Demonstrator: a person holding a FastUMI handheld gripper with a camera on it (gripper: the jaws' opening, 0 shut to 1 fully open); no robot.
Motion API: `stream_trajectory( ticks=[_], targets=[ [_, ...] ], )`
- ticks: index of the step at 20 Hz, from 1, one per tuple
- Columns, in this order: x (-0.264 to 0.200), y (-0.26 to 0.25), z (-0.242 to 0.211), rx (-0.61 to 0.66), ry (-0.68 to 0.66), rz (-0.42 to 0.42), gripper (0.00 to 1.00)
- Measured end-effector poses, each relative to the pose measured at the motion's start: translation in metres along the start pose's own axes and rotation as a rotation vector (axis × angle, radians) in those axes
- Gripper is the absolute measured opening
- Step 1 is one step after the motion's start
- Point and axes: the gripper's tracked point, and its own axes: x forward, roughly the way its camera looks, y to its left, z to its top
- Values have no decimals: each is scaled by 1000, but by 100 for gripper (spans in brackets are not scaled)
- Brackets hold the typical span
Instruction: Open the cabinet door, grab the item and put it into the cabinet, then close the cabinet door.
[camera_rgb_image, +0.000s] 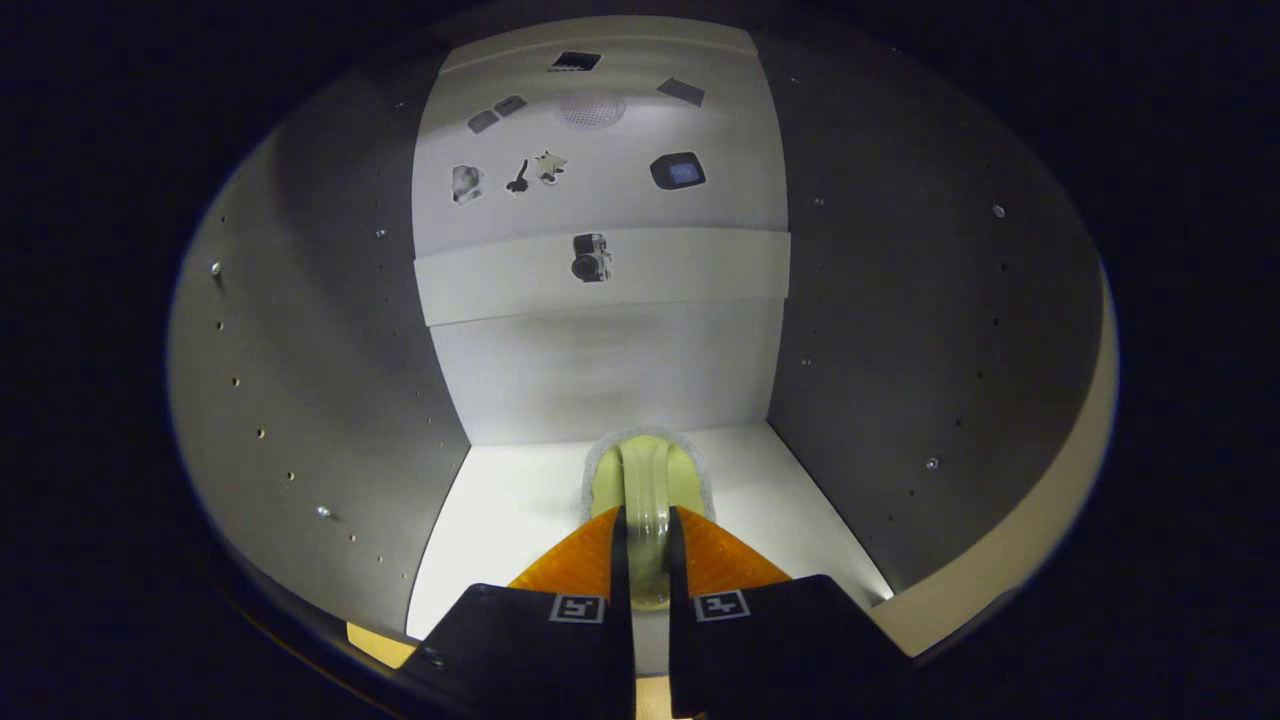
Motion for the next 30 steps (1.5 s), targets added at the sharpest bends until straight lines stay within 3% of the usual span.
stream_trajectory(
  ticks=[3, 6, 10, 14, 18, 25, 30],
  targets=[
    [9, 3, -3, -4, 8, 0, 24],
    [13, 6, -4, -20, 0, 8, 42],
    [4, 2, 6, -8, -37, 2, 98],
    [-17, -11, 22, 31, -82, -2, 100],
    [-72, -23, 46, 25, -207, -1, 100],
    [-225, -40, 59, 32, -421, 41, 99],
    [-341, -60, 38, -65, -508, 79, 99]
  ],
)
